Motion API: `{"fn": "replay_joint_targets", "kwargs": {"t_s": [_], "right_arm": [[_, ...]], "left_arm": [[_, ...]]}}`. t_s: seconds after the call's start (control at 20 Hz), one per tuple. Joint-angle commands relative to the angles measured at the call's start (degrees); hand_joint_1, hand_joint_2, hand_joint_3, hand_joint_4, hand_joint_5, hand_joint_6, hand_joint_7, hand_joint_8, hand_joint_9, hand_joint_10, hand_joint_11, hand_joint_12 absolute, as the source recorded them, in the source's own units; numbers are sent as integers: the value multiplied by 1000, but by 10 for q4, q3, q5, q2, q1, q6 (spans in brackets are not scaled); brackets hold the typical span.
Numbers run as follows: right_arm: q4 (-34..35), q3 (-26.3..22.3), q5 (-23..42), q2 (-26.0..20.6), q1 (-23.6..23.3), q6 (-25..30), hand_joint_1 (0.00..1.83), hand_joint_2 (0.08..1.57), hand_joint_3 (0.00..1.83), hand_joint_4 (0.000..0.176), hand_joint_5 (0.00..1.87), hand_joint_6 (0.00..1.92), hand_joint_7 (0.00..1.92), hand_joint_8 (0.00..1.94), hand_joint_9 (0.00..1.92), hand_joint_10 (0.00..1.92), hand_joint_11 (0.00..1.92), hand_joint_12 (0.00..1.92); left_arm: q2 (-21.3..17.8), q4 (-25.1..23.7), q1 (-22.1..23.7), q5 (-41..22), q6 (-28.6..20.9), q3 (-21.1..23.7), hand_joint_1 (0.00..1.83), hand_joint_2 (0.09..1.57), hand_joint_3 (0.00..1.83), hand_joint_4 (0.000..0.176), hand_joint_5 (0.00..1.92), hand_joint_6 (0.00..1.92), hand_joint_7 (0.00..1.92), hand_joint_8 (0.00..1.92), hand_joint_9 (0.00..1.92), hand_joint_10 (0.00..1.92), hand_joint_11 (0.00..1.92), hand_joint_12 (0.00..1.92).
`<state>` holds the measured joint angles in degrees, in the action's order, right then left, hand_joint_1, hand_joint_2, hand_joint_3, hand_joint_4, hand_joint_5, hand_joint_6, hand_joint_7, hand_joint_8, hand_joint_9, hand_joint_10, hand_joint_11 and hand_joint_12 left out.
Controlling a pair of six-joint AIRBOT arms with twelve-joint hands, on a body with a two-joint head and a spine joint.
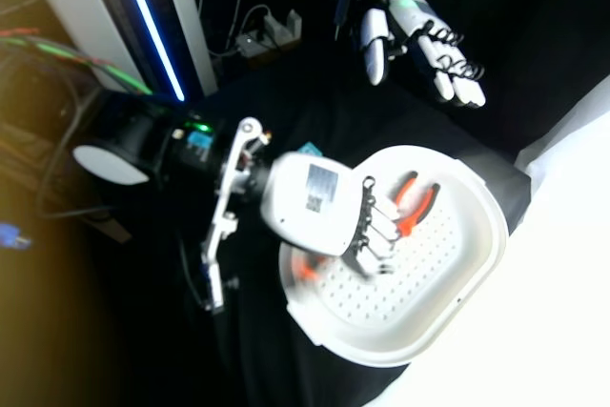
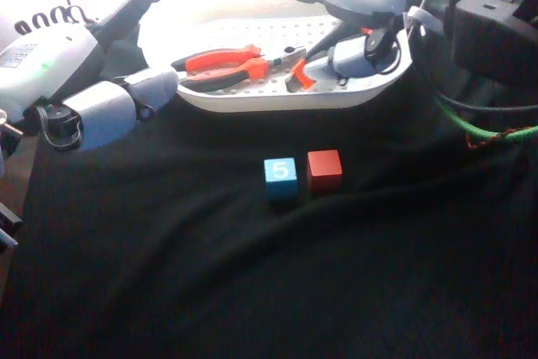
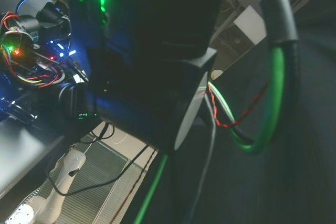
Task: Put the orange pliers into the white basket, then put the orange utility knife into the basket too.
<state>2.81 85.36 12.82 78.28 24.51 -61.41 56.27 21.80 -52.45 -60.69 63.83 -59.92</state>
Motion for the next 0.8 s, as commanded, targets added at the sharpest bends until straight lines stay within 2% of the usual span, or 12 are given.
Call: {"fn": "replay_joint_targets", "kwargs": {"t_s": [0.0,0.1,0.15,0.2,0.25,0.3,0.35,0.45,0.5,0.55,0.7,0.75], "right_arm": [[0,-5,72,-6,-10,-1,474,1136,0,44,0,0,0,0,0,0,0,1],[0,-40,101,-41,-10,-1,456,1112,0,57,0,0,0,0,0,0,0,0],[1,-59,118,-61,-10,-1,430,1089,0,68,0,0,0,0,0,0,0,0],[1,-96,148,-103,-10,0,416,1093,0,52,0,0,0,0,0,0,0,0],[1,-126,172,-136,-10,0,406,1100,0,71,0,0,0,0,0,0,0,0],[1,-153,198,-166,-9,0,344,1081,0,80,0,0,0,0,0,0,0,0],[0,-175,217,-187,-7,0,331,1072,0,115,0,0,0,0,0,0,0,0],[-8,-222,261,-237,9,0,313,1071,0,169,0,0,0,0,0,0,0,0],[-8,-245,288,-262,26,0,285,1085,0,175,0,0,0,0,0,0,0,0],[-8,-263,314,-283,43,0,247,1099,3,176,0,0,0,0,0,0,0,0],[-7,-307,378,-330,90,0,227,1124,12,176,0,0,0,0,0,0,0,0],[4,-328,416,-355,117,0,202,1135,11,155,0,0,0,0,0,0,0,0]], "left_arm": [[-1,-9,4,-74,-3,-2,281,1415,6,116,3,0,0,0,3,0,0,74],[-3,-8,2,-77,-3,0,249,1431,9,79,0,0,0,0,0,0,0,2],[-4,-8,0,-79,-3,1,290,1435,7,85,0,0,0,0,0,0,0,0],[-8,-8,0,-81,-3,4,275,1438,7,80,0,0,0,0,0,0,0,0],[-11,-8,-1,-84,-3,6,279,1423,0,101,0,0,0,0,0,0,0,0],[-17,-8,-4,-90,-3,10,271,1428,2,101,0,0,0,0,0,0,0,0],[-22,-7,-7,-95,-3,15,254,1427,1,106,0,0,0,0,0,0,0,0],[-37,-7,-16,-114,-3,26,232,1419,0,111,0,0,0,0,0,0,0,0],[-45,-7,-22,-123,-3,33,251,1414,0,117,0,0,0,0,0,0,0,0],[-51,-7,-26,-130,-2,37,366,1417,0,78,0,0,0,0,0,0,0,0],[-70,-6,-45,-162,-2,53,363,1381,0,123,0,0,0,0,0,0,0,0],[-83,-3,-60,-186,-2,65,370,1353,0,120,0,0,0,0,0,0,0,0]]}}
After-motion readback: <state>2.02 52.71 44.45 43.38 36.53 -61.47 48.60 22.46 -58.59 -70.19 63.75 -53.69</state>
